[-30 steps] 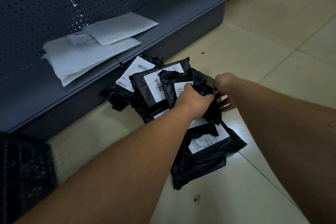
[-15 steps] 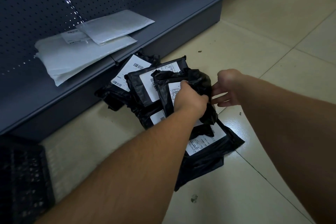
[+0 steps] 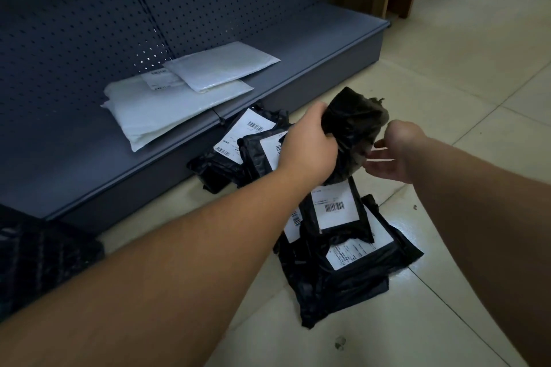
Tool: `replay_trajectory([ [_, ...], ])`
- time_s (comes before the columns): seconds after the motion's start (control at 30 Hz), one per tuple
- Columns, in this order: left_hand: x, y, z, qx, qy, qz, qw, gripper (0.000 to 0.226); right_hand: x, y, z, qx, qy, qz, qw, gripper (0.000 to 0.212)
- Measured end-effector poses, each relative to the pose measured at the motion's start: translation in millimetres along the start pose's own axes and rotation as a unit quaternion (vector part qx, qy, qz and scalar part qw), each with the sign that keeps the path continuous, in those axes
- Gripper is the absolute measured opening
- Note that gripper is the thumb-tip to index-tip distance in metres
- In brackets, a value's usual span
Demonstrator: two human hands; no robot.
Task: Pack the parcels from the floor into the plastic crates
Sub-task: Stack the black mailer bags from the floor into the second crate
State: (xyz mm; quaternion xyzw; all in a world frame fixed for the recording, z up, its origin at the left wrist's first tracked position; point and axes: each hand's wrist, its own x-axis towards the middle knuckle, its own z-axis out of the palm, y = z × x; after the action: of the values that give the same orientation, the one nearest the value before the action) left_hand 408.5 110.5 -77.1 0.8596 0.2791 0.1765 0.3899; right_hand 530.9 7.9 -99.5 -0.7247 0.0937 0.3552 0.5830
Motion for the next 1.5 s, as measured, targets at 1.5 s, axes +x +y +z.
replay_trajectory([
  [1.5,-110.5,-163.3,-297.4,-0.105,0.166,-0.252,0.948,0.043,-132.7,-0.8,245.1,0.028,-0.317,-0.135,0.938,0.03],
])
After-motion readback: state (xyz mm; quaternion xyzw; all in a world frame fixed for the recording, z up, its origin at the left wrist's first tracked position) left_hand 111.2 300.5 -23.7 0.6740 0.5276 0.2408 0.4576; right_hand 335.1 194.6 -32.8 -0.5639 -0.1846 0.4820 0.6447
